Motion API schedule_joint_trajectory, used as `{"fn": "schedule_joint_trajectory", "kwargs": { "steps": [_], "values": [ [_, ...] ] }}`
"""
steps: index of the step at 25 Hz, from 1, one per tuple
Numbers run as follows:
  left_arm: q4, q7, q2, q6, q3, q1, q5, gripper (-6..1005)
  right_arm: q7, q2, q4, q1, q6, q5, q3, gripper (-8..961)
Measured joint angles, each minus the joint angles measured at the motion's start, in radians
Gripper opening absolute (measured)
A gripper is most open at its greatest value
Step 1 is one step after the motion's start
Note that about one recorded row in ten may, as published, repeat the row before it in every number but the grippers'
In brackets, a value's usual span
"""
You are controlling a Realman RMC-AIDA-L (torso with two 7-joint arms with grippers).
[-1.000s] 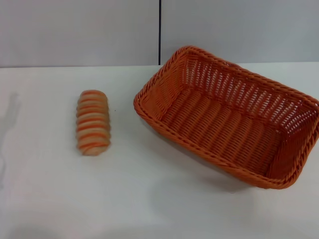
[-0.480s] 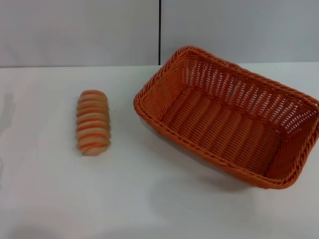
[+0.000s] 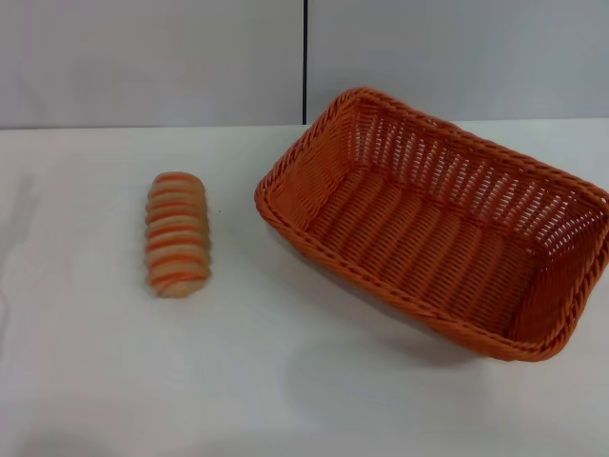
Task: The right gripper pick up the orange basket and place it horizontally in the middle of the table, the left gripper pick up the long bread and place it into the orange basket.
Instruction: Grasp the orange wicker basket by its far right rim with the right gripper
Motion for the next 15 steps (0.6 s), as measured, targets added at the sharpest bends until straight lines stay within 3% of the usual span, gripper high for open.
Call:
{"fn": "schedule_joint_trajectory", "kwargs": {
  "steps": [7,15],
  "values": [
    [0.083,0.010,0.002,0.017,0.022,-0.002,0.100,846,0.005,-0.034,0.117,0.006,0.034,-0.141,-0.077,652],
    [0.089,0.080,0.002,0.090,0.038,0.000,0.120,844,0.010,-0.045,0.283,0.040,0.080,-0.294,-0.080,652]
  ]
}}
